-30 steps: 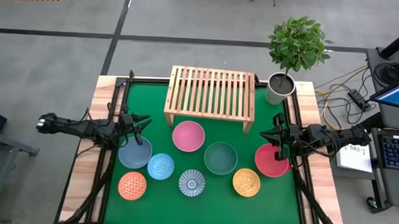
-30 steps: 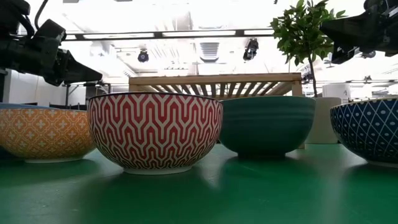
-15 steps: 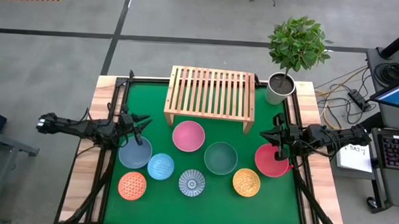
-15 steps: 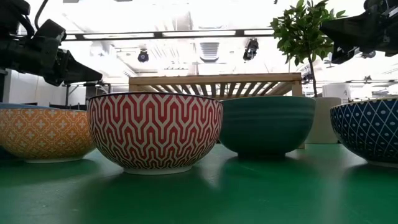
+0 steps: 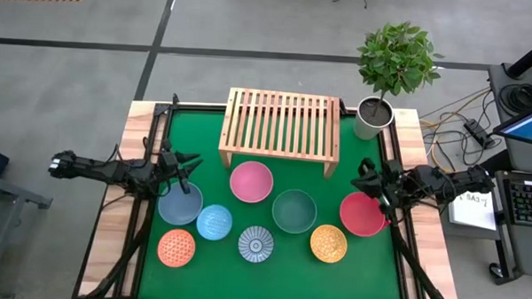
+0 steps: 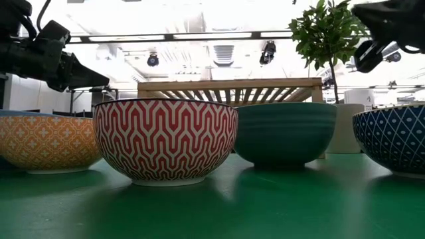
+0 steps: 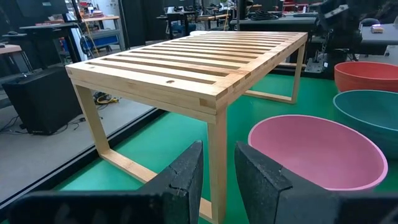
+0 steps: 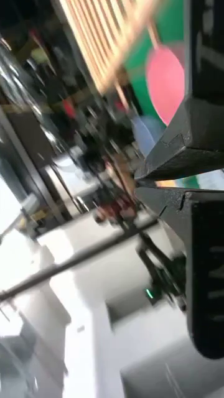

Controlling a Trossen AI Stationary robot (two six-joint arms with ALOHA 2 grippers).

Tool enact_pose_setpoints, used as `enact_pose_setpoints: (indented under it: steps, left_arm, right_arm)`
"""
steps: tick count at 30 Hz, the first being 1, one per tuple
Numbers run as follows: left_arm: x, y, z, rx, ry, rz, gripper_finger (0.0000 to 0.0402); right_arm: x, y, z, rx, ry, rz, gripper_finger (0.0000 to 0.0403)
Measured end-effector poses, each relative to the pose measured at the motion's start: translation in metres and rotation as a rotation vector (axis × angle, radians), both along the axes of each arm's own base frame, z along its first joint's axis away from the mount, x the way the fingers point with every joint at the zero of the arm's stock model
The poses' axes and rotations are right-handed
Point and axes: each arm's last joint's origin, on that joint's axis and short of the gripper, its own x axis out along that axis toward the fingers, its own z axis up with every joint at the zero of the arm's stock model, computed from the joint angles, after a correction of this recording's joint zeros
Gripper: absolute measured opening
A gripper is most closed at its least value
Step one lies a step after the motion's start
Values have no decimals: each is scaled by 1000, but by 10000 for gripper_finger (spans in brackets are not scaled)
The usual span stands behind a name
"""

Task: Place and stack bowls onto a shelf
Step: Put the green bowl on the shelf

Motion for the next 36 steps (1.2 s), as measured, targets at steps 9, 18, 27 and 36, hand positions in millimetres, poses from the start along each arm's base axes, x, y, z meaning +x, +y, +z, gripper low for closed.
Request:
enact_pose_setpoints:
  steps: [9,18,27,36]
  left_arm:
    - [0,0,0,0,0,0,75]
    - [0,0,0,0,-1,0,75]
    - [0,0,0,0,0,0,75]
    - [0,0,0,0,0,0,75]
  right_arm:
    - [8,17,4,-7,-17,58,18]
    - [43,37,18,-145,188,50,18]
    - [84,55,51,-364,525,60,18]
    - [116,69,67,-483,771,78,18]
